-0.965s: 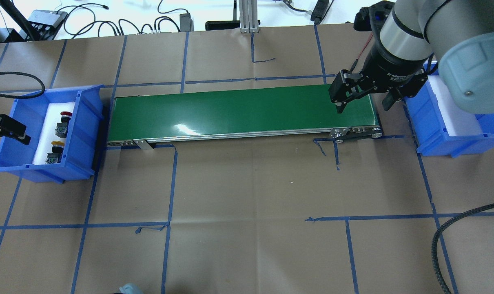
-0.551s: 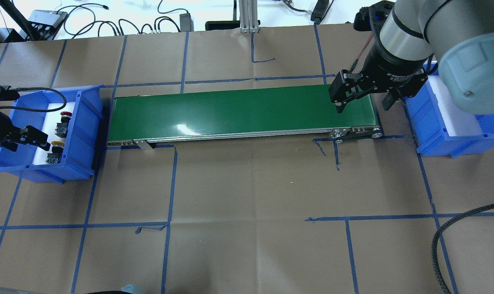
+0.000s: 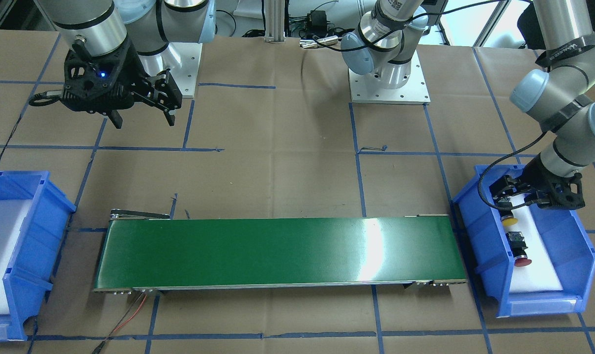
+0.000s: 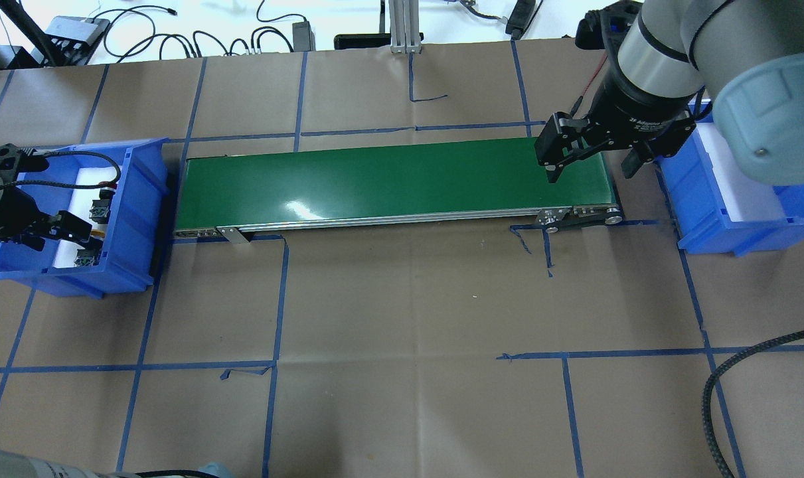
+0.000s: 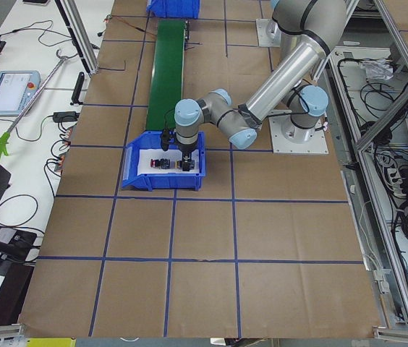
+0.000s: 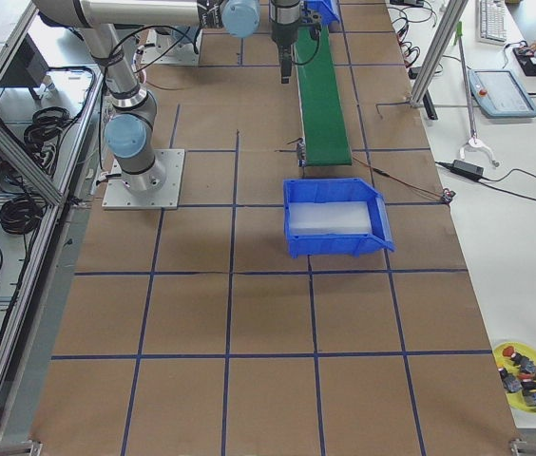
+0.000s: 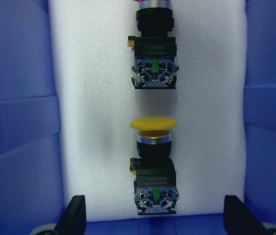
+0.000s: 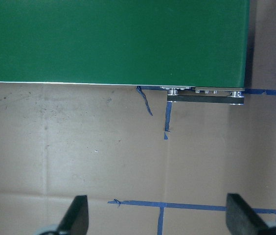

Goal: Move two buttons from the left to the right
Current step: 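Lower the left gripper and grasp the yellow-capped button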

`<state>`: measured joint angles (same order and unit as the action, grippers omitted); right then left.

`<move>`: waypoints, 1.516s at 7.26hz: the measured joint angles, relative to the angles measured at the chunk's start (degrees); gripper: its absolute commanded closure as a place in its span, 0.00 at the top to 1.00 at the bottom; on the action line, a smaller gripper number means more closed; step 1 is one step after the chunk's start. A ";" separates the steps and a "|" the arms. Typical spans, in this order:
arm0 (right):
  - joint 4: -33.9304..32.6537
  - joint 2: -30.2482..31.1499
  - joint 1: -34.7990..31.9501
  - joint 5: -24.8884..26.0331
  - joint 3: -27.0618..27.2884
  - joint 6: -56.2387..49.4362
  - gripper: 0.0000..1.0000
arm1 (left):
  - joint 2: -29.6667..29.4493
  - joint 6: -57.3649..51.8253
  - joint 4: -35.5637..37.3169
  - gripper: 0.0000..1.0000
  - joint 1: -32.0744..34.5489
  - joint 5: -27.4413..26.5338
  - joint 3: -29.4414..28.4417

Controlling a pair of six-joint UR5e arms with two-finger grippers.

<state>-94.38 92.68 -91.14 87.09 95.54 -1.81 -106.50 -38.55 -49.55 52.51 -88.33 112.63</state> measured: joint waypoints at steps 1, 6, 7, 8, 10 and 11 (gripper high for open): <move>0.06 -0.35 0.00 -0.02 -0.01 -0.03 1.00 | -0.57 -0.02 0.78 1.00 -0.06 0.03 0.42; 0.85 -0.17 0.40 -0.01 -0.36 -0.67 1.00 | -2.41 0.11 1.54 0.23 -0.28 -0.11 0.55; 0.82 -0.07 0.52 0.03 -0.40 -0.65 1.00 | -2.44 0.30 1.54 0.09 -0.30 -0.23 0.39; 0.79 -0.01 0.57 0.08 -0.25 -0.57 1.00 | -2.39 0.42 1.45 0.03 -0.29 -0.38 0.06; 0.10 -0.40 0.67 0.02 -0.04 -0.34 1.00 | -0.87 0.41 0.85 0.03 -0.09 -0.45 -0.76; -0.11 -0.44 0.68 -0.04 -0.11 -0.35 1.00 | 0.56 0.26 -0.29 0.03 -0.01 -0.46 -1.68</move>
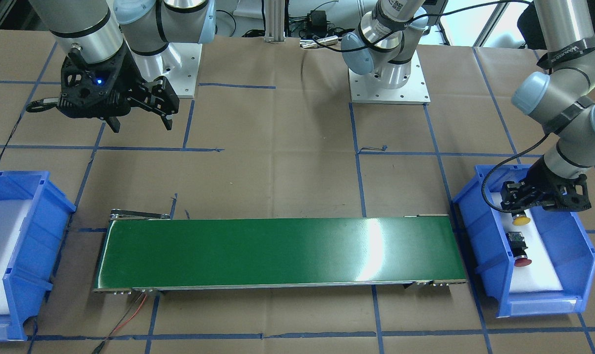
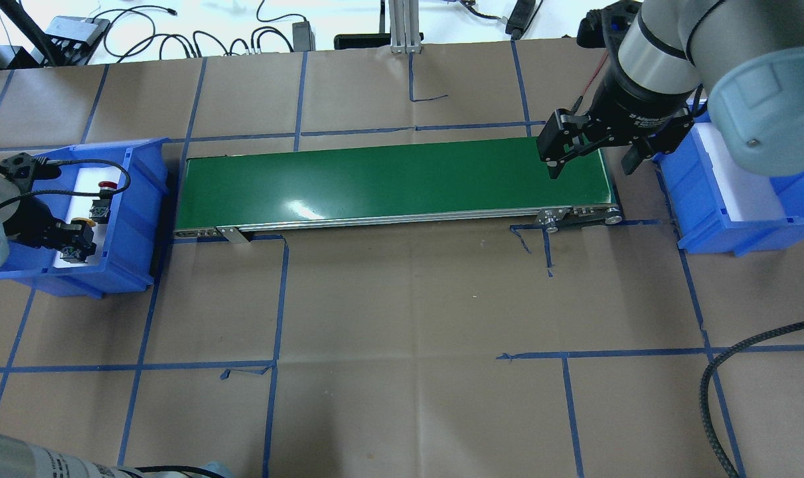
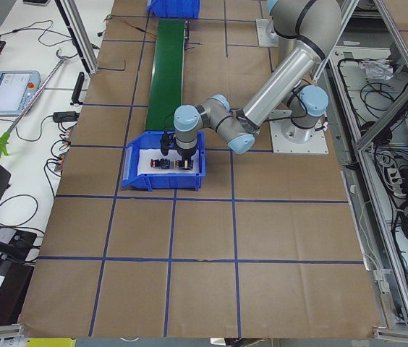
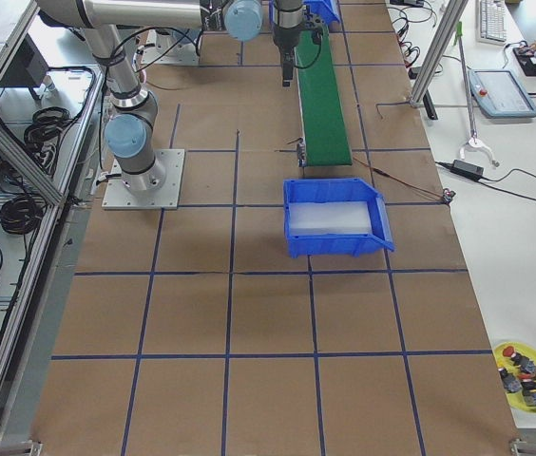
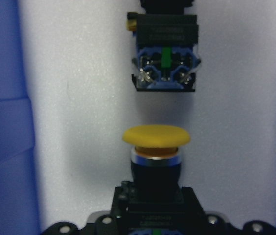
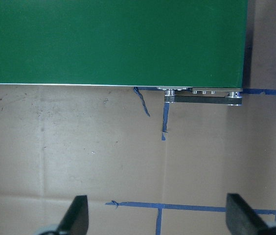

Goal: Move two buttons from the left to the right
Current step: 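Lower the left gripper and grasp the yellow-capped button, then lift the yellow button and carry it onto the green conveyor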

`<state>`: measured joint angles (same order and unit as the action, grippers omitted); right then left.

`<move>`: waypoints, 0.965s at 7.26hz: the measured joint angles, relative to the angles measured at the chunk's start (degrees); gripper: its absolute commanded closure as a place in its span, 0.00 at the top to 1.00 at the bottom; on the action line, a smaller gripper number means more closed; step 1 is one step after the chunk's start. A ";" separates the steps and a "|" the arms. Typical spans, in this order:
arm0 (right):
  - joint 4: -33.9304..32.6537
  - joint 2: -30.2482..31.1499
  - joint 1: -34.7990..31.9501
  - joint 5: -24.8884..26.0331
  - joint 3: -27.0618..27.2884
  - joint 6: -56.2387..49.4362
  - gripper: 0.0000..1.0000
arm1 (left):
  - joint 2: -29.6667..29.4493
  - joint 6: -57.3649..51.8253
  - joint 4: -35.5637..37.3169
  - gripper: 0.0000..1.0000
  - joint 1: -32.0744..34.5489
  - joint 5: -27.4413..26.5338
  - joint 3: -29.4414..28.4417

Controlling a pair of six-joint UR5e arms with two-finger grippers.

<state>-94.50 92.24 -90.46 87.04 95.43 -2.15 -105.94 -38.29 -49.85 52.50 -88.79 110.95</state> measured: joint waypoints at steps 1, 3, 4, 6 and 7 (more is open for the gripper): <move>-0.07 0.18 0.04 0.08 -0.17 -0.12 1.00 | 1.75 -0.07 -3.06 0.03 0.03 -0.06 -1.65; -0.15 0.51 0.41 0.21 -0.59 -0.14 1.00 | 5.08 -0.09 -14.60 0.03 0.08 -0.72 -8.23; -0.05 0.96 0.55 0.14 -0.62 -0.06 1.00 | 5.94 -0.04 -20.47 0.03 0.17 -1.38 -12.24; 0.38 1.87 0.58 -0.20 -0.27 -0.23 1.00 | 5.58 1.15 -27.93 0.03 1.59 -1.83 -18.97; 0.70 1.96 0.59 -0.27 -0.15 -0.30 1.00 | 5.21 3.08 -28.99 0.03 3.87 -1.93 -20.47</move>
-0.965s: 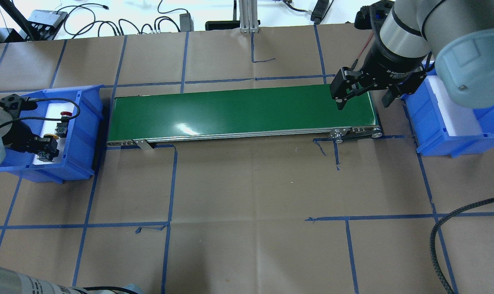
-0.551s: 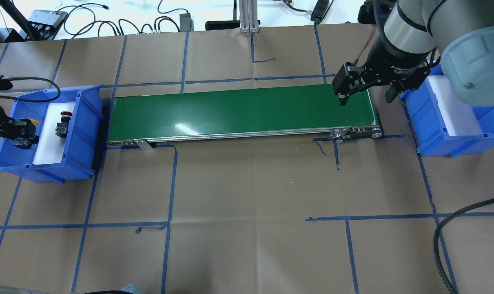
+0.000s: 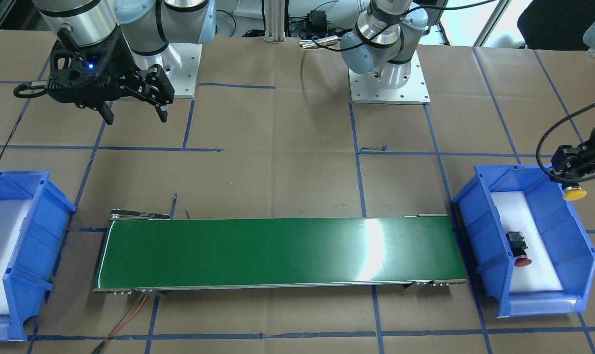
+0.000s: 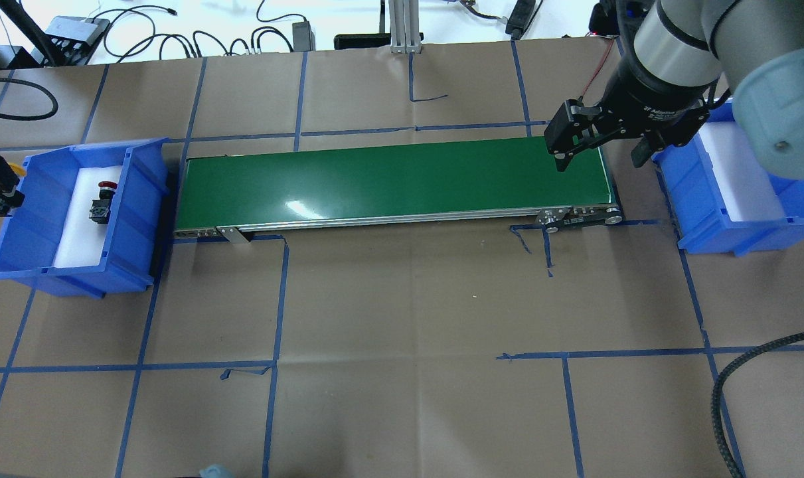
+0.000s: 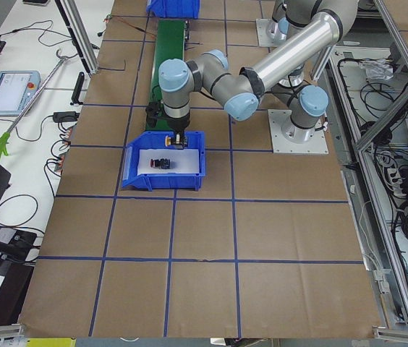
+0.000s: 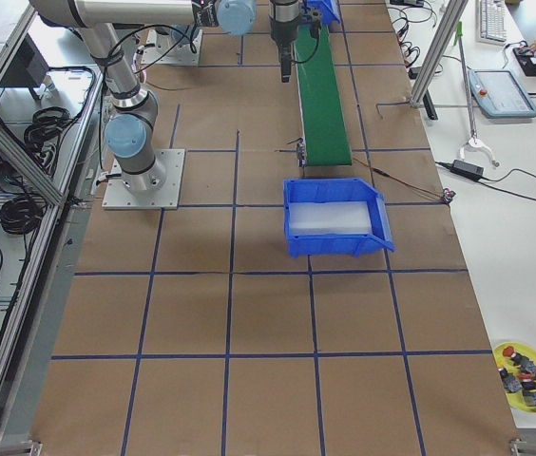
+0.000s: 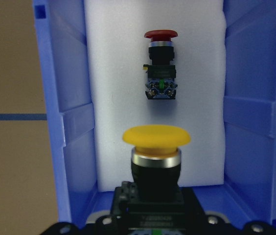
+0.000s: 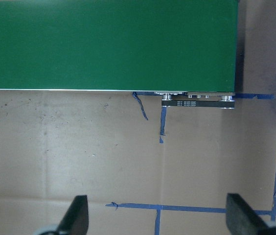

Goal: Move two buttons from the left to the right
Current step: 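Lift the yellow button and carry it onto the green conveyor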

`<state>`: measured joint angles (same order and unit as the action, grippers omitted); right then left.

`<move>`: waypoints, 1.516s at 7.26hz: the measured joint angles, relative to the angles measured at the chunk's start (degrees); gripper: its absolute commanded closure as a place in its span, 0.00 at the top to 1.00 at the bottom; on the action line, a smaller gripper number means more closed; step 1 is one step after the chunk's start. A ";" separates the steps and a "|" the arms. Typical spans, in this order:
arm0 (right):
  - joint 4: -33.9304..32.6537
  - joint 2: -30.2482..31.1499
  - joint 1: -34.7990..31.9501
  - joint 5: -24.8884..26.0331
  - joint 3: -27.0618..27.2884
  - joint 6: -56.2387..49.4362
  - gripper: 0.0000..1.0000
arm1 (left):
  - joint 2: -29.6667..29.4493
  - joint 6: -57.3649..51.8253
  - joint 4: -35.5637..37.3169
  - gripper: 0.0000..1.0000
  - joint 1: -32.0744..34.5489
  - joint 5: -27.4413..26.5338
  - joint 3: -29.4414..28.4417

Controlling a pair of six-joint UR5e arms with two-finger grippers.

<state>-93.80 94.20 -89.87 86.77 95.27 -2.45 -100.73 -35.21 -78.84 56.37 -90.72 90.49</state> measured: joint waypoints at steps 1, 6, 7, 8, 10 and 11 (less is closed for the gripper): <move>0.18 0.09 -0.04 -0.05 -0.14 -0.10 1.00 | -0.39 3.65 -0.15 0.03 3.27 -0.02 -0.63; 0.45 0.17 -0.07 0.24 -0.04 -0.17 1.00 | -4.14 24.94 3.03 0.03 23.20 0.02 -0.83; 0.46 0.24 0.00 0.26 0.07 -0.22 1.00 | -5.93 27.63 5.41 0.03 25.51 0.03 -0.07; 0.41 0.28 0.09 0.30 0.16 -0.25 1.00 | -7.61 29.50 7.92 0.03 26.65 0.09 1.03; 0.33 0.35 0.32 0.36 0.50 -0.25 1.00 | -10.04 30.36 12.94 0.03 27.38 0.18 4.21; 0.34 0.83 0.43 0.35 0.60 -0.22 1.00 | -10.52 30.11 15.70 0.03 27.42 0.17 6.27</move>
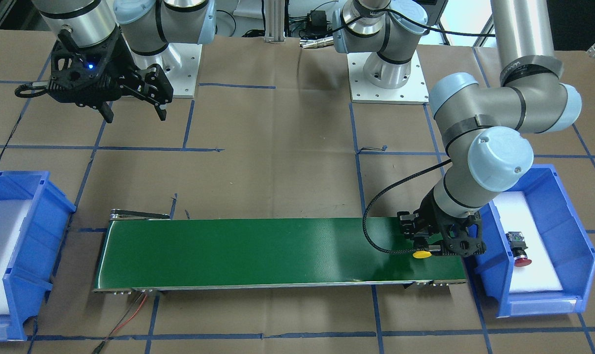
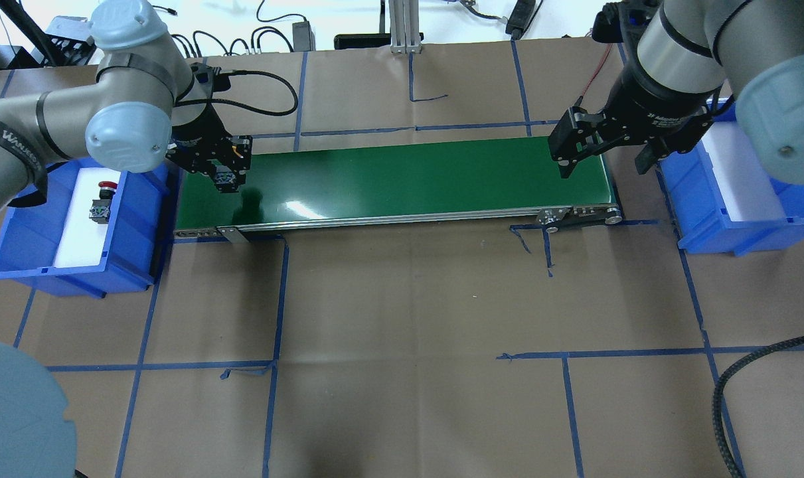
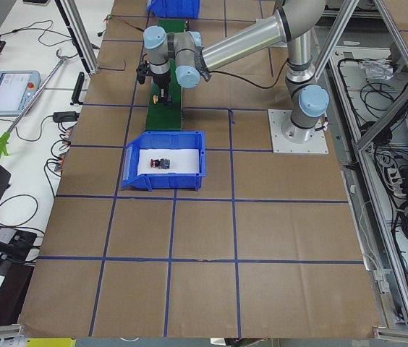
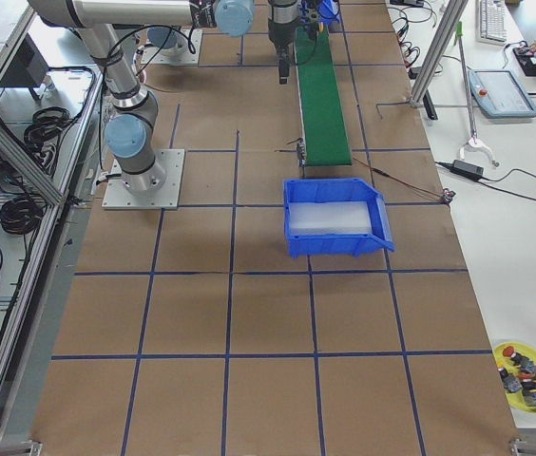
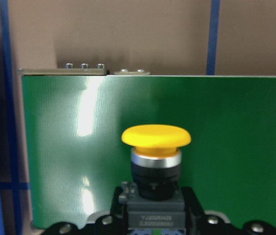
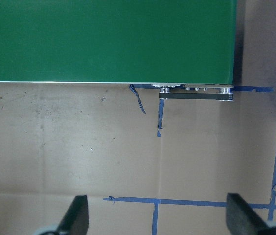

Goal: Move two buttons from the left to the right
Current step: 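Lift the yellow button and carry it onto the green conveyor, then release the yellow button on the conveyor with the left gripper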

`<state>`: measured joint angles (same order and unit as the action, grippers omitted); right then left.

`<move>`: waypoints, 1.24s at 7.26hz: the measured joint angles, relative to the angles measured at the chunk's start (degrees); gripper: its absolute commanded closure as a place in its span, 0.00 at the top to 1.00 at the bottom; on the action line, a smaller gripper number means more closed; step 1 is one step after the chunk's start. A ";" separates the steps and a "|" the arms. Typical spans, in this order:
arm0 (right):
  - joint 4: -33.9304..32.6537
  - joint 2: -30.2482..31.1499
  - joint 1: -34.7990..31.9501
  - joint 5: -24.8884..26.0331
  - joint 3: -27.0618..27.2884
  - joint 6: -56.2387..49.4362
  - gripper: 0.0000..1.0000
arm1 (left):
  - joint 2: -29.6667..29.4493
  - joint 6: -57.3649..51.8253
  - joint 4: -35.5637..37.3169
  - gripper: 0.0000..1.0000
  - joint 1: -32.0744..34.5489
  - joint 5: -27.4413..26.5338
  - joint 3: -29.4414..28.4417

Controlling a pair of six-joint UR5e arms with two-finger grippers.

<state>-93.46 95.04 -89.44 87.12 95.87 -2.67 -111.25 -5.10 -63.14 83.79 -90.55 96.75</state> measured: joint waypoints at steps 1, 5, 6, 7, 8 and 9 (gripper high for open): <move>-0.05 0.57 0.06 -0.01 0.04 0.06 1.00 | -0.23 -0.74 2.62 0.13 0.00 -0.03 1.75; -0.06 0.57 -0.23 -0.18 0.07 0.55 1.00 | 0.24 -1.89 5.29 1.00 -0.02 0.57 3.80; -0.13 0.51 -0.22 -0.17 0.15 0.49 1.00 | 0.65 -1.78 5.36 1.00 -0.05 0.58 3.30; -0.15 0.49 -0.21 -0.12 0.24 0.41 1.00 | 1.47 -1.74 5.01 1.00 -0.20 0.47 2.59; -0.16 0.42 -0.19 -0.07 0.31 0.34 1.00 | 2.87 -1.76 3.26 1.00 -0.43 0.36 1.46; -0.18 0.34 -0.15 -0.06 0.34 0.33 1.00 | 5.05 -1.78 -1.60 1.00 -0.56 0.24 -0.97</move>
<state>-93.64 95.38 -89.59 87.06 96.21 -2.34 -106.19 -6.88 -64.74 83.23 -90.31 95.78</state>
